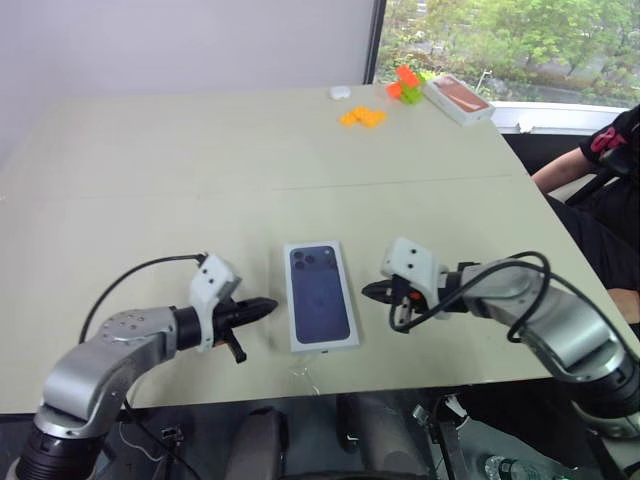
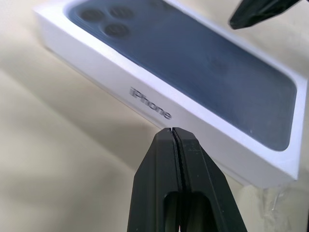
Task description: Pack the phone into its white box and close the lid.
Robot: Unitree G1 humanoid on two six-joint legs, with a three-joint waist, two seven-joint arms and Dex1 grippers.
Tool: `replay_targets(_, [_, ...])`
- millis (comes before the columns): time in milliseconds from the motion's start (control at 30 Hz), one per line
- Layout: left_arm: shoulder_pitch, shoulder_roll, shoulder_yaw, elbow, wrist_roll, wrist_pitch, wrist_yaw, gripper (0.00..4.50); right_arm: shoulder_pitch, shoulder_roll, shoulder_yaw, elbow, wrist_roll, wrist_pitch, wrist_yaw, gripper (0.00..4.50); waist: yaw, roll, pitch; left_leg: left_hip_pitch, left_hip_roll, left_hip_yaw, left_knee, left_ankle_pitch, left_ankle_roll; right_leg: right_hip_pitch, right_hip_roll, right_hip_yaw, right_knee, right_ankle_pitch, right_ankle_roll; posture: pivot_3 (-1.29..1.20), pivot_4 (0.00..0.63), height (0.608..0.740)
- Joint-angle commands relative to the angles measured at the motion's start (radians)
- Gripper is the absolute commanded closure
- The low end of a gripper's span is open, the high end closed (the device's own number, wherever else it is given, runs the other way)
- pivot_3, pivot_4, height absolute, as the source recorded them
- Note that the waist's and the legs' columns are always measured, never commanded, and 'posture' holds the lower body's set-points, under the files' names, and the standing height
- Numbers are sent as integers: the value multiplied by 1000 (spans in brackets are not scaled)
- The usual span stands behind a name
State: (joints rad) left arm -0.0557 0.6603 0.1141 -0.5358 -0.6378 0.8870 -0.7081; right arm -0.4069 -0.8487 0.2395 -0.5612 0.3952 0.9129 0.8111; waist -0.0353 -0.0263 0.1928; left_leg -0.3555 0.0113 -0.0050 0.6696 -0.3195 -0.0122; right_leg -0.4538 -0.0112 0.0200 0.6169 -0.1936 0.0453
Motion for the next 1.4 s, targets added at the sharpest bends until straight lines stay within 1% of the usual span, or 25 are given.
replay_targets(33, [-79,-27,81,36,-44,-2,47,4454,11,-14,-103,-84,88,-29,65,4500,3,0,0,0,0,0,0,0,0,1,0,-1,0,0,0,0,150,740])
replay_targets(133, [-183,-92,21,88,2,-18,120,4454,31,21,-81,-133,136,1,64,4500,7,-1,0,2,0,-1,0,0,0,5,1,-1,0,0,0,0,150,740])
replay_targets(200, [-232,-125,-34,127,46,-22,154,4454,45,38,-42,-146,127,4,46,4500,13,-1,-1,2,0,-1,0,0,0,9,1,-1,-1,0,0,0,150,740])
replay_targets(233, [-254,-136,-82,148,81,-34,162,4454,53,45,-19,-152,121,5,40,4500,15,-1,-1,2,0,-1,0,0,0,10,1,-1,-1,0,0,0,150,740])
replay_targets(300, [-277,-142,-153,172,133,-61,158,4454,58,56,7,-158,127,20,32,4500,17,-1,-1,3,-1,0,0,0,0,10,0,-1,-1,0,0,0,150,740])
replay_targets(467, [-293,-129,-275,248,227,-90,131,4454,44,93,51,-116,152,101,1,4500,19,-1,-1,3,-1,-1,0,0,0,10,0,0,-1,1,-1,0,150,740])
replay_targets(633, [-303,-116,-324,281,261,-74,100,4454,48,92,100,-68,125,141,-23,4500,23,-1,-2,3,-1,-1,1,0,0,10,0,-1,-1,-1,-2,0,150,740])
replay_targets(833, [-280,-106,-341,292,293,-84,85,4454,49,97,107,-54,116,167,-58,4500,22,-1,-5,3,0,-1,5,0,0,12,0,-1,-1,-1,-2,0,150,740])
replay_targets(900, [-268,-135,-290,285,275,-143,90,4454,53,113,65,-65,123,129,-68,4500,20,-1,-5,3,0,-1,7,0,0,12,0,-1,-1,-2,-3,0,150,740])
replay_targets(967, [-266,-195,-163,265,191,-144,121,4454,56,143,-1,-68,124,83,-99,4500,20,-1,-5,3,0,-1,9,0,0,12,0,-1,0,-2,-3,0,150,740])
replay_targets(1033, [-263,-219,-57,250,134,-132,140,4454,50,155,-36,-68,108,50,-125,4500,21,-3,-4,2,1,-1,12,0,0,10,0,-2,1,-1,-2,0,150,740])
replay_targets(1100, [-237,-202,52,227,102,-147,152,4454,56,192,-119,-32,90,-27,-170,4500,18,-3,-4,1,1,-2,13,0,0,9,0,-3,0,1,0,0,150,740])
replay_targets(1200, [-152,-140,174,209,129,-200,163,4454,56,214,-226,78,64,-87,-219,4500,14,-3,-4,2,1,-1,12,-1,1,9,1,-2,0,2,1,0,150,740])
replay_targets(1333, [-71,-72,257,260,160,-265,151,4454,21,256,-267,176,55,-113,-259,4500,20,-3,-4,2,1,-1,12,-1,1,9,0,-2,-1,0,-2,0,150,740])
replay_targets(1400, [-6,-70,308,253,172,-290,172,4454,14,279,-324,269,41,-162,-287,4500,21,-3,-4,1,1,-1,12,-1,1,9,0,-2,-1,0,-3,0,150,740])
